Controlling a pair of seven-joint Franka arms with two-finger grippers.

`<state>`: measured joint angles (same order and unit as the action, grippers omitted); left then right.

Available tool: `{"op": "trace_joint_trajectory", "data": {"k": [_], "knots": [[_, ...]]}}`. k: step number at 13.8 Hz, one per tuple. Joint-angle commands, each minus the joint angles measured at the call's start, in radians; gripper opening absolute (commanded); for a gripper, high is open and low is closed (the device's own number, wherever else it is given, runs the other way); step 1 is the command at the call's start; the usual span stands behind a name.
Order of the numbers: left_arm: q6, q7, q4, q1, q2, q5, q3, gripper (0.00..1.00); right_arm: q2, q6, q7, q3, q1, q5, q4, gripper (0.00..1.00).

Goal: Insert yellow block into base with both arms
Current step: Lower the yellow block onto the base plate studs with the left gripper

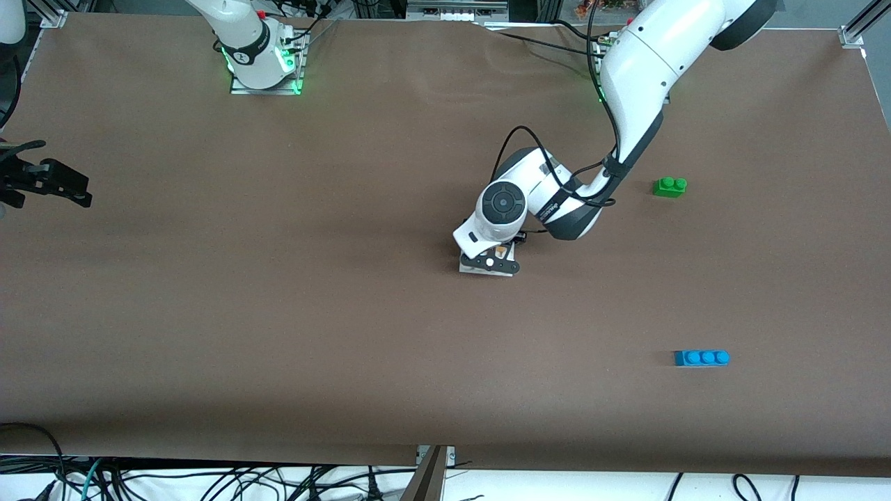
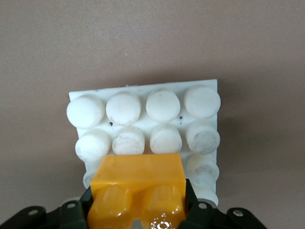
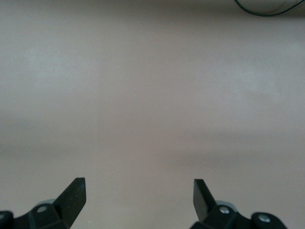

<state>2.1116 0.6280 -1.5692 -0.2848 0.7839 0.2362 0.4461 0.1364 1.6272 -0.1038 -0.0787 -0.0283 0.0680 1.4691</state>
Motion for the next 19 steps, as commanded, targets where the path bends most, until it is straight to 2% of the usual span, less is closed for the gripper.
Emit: {"op": "trace_joint_trajectory", "data": {"k": [1,19], "knots": [[0.027,0.024,-0.009,-0.014,0.026,0.032,-0.007,0.21,-0.02,-0.009,-0.01,0.007,0.01,-0.011,0.013,1.0],[0.002,0.024,-0.032,-0.016,0.015,0.032,-0.004,0.21,-0.02,-0.009,-0.01,0.007,0.01,-0.013,0.013,1.0]]}}
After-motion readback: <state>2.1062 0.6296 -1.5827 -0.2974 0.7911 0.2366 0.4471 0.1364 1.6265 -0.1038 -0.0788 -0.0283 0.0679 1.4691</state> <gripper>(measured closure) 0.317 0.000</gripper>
